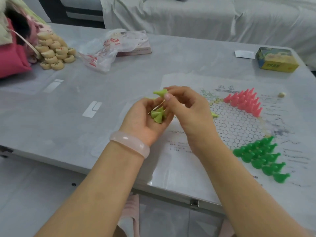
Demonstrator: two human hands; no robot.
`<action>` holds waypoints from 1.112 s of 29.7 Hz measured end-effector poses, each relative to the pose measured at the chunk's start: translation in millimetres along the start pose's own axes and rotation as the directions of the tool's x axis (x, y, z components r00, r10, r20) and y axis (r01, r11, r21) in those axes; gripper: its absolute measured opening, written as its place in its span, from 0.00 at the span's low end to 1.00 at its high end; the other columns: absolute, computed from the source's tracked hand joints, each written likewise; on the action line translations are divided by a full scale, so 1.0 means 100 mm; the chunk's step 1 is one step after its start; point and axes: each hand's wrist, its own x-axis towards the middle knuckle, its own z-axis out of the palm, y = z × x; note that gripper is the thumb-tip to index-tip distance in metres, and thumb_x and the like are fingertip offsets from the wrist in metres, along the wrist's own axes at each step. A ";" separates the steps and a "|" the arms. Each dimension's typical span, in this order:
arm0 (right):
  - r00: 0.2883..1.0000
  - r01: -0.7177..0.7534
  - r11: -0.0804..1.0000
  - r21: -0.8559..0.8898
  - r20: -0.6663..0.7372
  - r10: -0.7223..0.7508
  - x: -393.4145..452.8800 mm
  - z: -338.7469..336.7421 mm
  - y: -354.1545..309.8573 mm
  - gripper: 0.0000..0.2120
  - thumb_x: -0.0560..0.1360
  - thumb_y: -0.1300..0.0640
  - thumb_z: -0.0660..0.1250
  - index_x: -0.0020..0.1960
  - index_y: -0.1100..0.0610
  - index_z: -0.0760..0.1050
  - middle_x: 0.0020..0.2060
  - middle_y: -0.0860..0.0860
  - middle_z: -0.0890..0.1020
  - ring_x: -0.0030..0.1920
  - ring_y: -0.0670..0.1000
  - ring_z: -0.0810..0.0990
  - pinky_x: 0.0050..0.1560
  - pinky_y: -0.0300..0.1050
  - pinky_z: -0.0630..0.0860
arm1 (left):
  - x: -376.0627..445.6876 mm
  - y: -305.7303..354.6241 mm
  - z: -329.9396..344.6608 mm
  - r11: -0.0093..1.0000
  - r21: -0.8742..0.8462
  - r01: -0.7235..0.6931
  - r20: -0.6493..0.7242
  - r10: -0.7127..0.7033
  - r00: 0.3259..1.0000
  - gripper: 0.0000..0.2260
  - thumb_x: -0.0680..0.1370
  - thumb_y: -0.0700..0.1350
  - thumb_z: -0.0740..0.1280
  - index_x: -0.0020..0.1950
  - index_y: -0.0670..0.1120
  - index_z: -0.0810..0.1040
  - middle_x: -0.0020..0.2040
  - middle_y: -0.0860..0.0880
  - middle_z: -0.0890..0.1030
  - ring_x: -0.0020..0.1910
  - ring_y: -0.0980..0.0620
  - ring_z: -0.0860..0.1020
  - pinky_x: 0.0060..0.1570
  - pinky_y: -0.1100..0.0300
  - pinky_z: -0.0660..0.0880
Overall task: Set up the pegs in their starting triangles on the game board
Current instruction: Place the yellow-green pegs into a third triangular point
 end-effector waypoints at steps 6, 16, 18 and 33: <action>0.931 -0.185 0.739 0.647 -0.126 0.343 0.16 -0.42 -0.01 0.02 0.74 0.66 0.63 0.44 0.64 0.74 0.38 0.54 0.82 0.41 0.47 0.81 0.47 0.37 0.79 | 0.07 0.05 0.02 0.948 0.312 -0.061 -0.059 0.083 0.995 0.10 0.77 0.40 0.58 0.37 0.43 0.73 0.23 0.51 0.70 0.18 0.57 0.63 0.19 0.71 0.58; 0.905 -0.056 0.788 0.613 -0.301 0.299 0.18 -0.92 -0.10 0.09 0.75 0.65 0.60 0.51 0.57 0.77 0.40 0.52 0.80 0.40 0.45 0.78 0.48 0.35 0.75 | 0.26 -0.41 0.18 -0.503 0.755 -0.420 0.575 0.202 0.793 0.14 0.80 0.46 0.57 0.63 0.52 0.74 0.54 0.50 0.80 0.51 0.50 0.77 0.52 0.56 0.73; 0.896 -0.059 0.750 0.659 -0.297 0.331 0.18 -1.02 -0.11 0.09 0.75 0.66 0.60 0.50 0.58 0.77 0.39 0.51 0.81 0.38 0.45 0.78 0.45 0.33 0.74 | 0.32 -0.59 0.25 -0.593 0.688 -0.418 0.586 0.114 0.802 0.14 0.80 0.47 0.55 0.64 0.51 0.72 0.56 0.49 0.79 0.54 0.48 0.76 0.52 0.53 0.73; 0.912 -0.091 0.763 0.641 -0.254 0.322 0.26 -1.02 -0.15 0.06 0.74 0.68 0.61 0.45 0.60 0.74 0.41 0.54 0.80 0.41 0.47 0.82 0.47 0.37 0.79 | 0.60 -0.54 0.24 -0.603 0.786 -0.132 0.471 0.447 0.760 0.07 0.78 0.38 0.56 0.51 0.44 0.73 0.48 0.46 0.78 0.44 0.46 0.74 0.38 0.56 0.68</action>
